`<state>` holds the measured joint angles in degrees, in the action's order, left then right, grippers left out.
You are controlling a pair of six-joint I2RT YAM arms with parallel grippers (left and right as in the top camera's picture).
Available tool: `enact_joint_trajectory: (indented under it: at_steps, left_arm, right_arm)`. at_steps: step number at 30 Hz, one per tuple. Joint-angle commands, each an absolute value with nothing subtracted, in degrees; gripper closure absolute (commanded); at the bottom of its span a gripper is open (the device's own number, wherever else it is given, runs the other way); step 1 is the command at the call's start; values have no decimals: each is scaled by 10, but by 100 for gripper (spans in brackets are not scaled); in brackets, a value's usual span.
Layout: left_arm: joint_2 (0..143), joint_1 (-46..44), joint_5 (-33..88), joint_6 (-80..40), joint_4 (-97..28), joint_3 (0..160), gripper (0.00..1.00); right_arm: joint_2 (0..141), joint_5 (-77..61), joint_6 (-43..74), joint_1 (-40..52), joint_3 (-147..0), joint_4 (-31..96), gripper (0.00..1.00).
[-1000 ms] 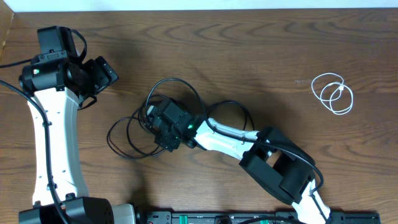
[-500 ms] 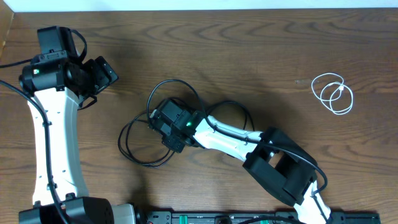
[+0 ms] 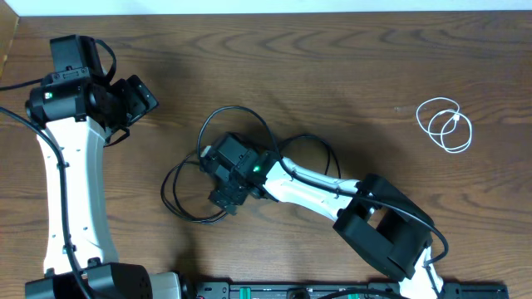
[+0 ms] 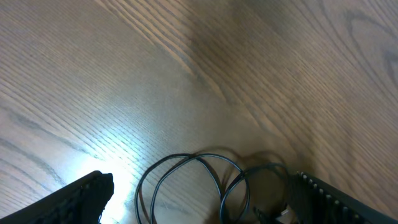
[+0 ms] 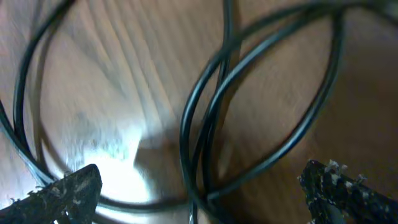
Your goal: Untangle cables
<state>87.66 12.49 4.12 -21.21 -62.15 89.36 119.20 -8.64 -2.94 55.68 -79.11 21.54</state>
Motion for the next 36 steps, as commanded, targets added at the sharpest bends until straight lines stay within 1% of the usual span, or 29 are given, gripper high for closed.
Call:
enact_joint_trajectory:
  at_steps: [1,10,13,18,20,22,23,27,30,32,34,36]
  left_arm:
    - [877,126,34,-218,-623,889,7]
    - [877,126,34,-218,-623,889,7]
    - [877,126,34,-218,-623,889,7]
    - [877,126,34,-218,-623,889,7]
    - [877,126,34,-218,-623,889,7]
    - [877,126,34,-218,-623,889,7]
    - [877,126,34,-217,-623,889,7]
    - [877,126,34,-218,-623,889,7]
    - [877,126,34,-218,-623,889,7]
    - [877,126,34,-218,-623,889,7]
    - [877,126,34,-218,-623,889,7]
    - [877,126,34,-218,-623,889,7]
  right_arm:
    - [1181,-59,-22,556,-787,194,1]
    - [1225,-47,-20,556,-786,196,1]
    - [1247,-48,21,563,-786,197,1]
    - [1274,-49,28,575,-786,199,1]
    - [1284,-49,28,578,-786,205,5]
    - [1296,-49,27,582,-786,211,12]
    - [1302,-49,27,583,-786,212,14]
    - [1322,-46,27,583,-786,206,34]
    - [1326,-46,27,582,-786,199,41]
    - [1327,-46,27,582,-786,196,43]
    - [1327,-46,27,582,-786,194,49]
    - [1327,-46,27,582,-786,190,48]
